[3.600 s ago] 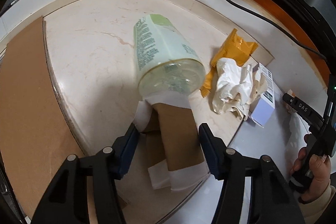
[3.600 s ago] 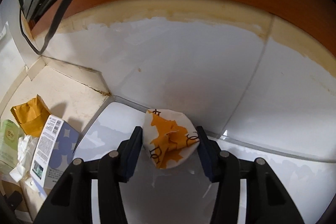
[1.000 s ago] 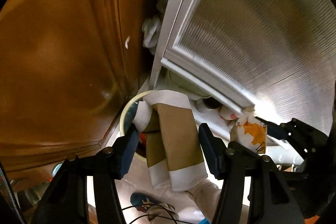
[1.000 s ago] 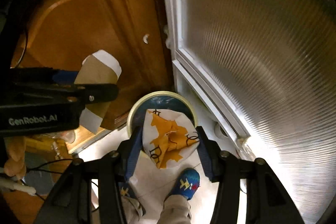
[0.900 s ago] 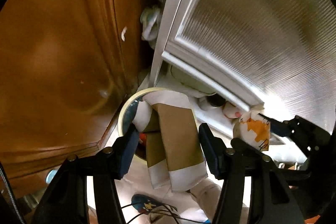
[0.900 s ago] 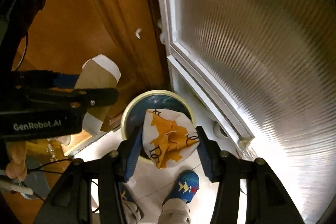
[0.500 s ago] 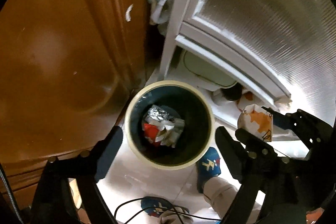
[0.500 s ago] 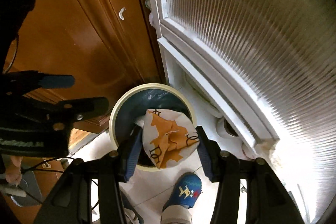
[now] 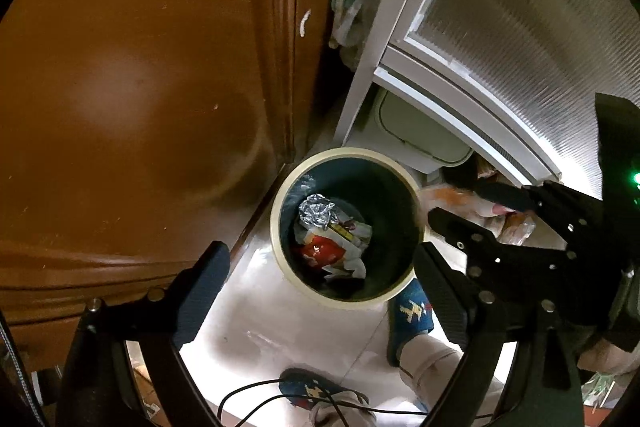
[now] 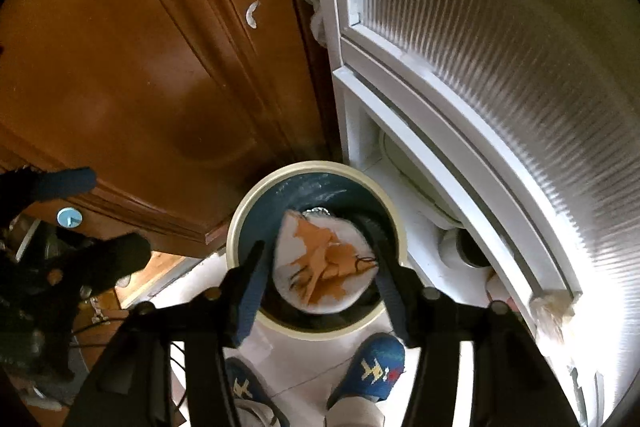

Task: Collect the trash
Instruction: 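Open the left tool over the bin while the right tool releases the paper cup, then raise both tools back toward the bottle and carton on the counter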

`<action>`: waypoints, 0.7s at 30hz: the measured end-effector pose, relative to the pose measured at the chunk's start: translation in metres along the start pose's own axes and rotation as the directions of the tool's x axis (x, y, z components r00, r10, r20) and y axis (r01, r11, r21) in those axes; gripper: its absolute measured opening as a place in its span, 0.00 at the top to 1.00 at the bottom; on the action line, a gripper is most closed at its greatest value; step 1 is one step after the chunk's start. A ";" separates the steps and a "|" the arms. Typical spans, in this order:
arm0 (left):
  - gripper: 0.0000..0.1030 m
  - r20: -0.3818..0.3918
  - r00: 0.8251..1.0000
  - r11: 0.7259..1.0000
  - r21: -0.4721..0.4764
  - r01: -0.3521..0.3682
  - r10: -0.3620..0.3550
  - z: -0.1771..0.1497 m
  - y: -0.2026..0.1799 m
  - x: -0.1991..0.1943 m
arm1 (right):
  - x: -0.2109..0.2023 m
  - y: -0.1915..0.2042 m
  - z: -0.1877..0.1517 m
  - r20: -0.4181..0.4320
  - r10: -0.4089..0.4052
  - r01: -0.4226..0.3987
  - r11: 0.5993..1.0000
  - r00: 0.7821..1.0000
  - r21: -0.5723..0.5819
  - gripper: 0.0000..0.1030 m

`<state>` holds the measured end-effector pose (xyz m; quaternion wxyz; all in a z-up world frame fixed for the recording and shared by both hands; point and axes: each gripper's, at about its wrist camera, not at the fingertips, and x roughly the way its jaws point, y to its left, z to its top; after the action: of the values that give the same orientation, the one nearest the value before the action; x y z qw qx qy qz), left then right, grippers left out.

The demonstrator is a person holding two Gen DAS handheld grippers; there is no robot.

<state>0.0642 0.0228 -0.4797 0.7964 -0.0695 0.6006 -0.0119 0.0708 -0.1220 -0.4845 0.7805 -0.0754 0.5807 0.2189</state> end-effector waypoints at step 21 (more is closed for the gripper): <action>0.10 0.050 0.998 0.998 -0.044 0.039 -0.037 0.007 -0.014 -0.127 | -0.123 0.019 0.018 0.011 0.010 -0.010 1.000 1.000 0.008 0.36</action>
<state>0.0368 0.0223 -0.3550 0.8089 -0.0992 0.5794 -0.0117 0.0505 -0.1295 -0.3608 0.7830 -0.0680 0.5776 0.2208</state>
